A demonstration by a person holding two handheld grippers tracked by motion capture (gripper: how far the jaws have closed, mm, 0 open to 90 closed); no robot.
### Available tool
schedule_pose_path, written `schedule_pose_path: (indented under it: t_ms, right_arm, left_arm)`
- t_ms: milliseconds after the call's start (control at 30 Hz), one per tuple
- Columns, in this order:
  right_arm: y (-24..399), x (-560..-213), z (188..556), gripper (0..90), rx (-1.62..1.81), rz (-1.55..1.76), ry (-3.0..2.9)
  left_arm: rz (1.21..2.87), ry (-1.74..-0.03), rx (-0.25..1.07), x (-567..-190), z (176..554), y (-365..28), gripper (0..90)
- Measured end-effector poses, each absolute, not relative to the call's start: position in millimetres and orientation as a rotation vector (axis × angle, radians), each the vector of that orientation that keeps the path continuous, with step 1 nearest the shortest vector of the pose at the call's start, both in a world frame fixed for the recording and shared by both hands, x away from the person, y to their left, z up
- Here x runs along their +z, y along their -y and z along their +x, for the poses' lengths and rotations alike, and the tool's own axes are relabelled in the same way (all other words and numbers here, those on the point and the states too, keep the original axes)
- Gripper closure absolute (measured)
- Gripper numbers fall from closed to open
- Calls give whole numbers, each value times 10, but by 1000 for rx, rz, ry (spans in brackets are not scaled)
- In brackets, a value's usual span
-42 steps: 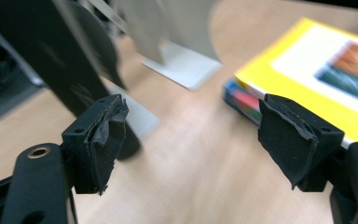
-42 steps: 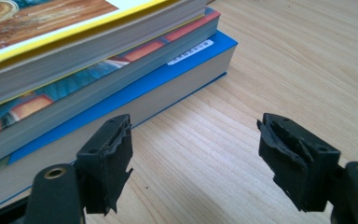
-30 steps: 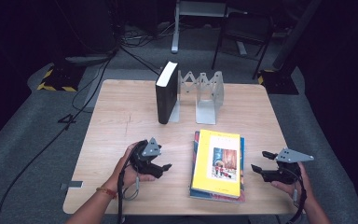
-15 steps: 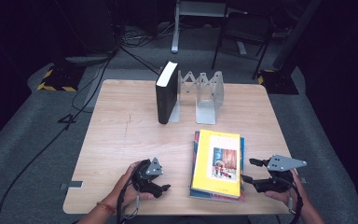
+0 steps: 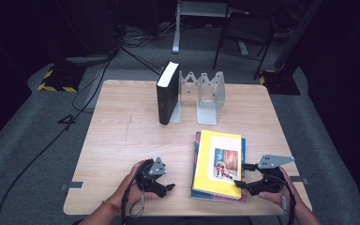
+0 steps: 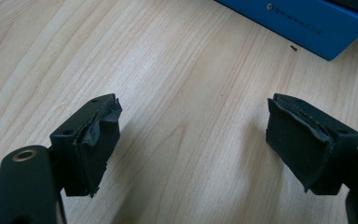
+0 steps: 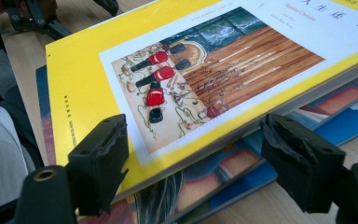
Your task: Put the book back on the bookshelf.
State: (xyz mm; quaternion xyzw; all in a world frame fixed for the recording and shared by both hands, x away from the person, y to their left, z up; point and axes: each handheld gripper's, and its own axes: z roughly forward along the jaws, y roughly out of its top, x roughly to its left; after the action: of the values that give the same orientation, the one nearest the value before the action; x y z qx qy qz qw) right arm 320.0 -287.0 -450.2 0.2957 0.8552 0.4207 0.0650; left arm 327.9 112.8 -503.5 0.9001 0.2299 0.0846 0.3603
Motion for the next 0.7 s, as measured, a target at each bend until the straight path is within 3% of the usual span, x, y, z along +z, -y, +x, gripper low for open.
schedule_pose_path:
  t_ms: [367,700]
  right_arm:
    - [2766,-4470,3328,146,1185,942,-2633]
    - [2583,-4405,3563,160,1078,959,-2720]
  left_arm:
    - [2334,-579,265,-4966,3366,-985,220]
    - [2277,-580,318,-4880,3652,-799,261]
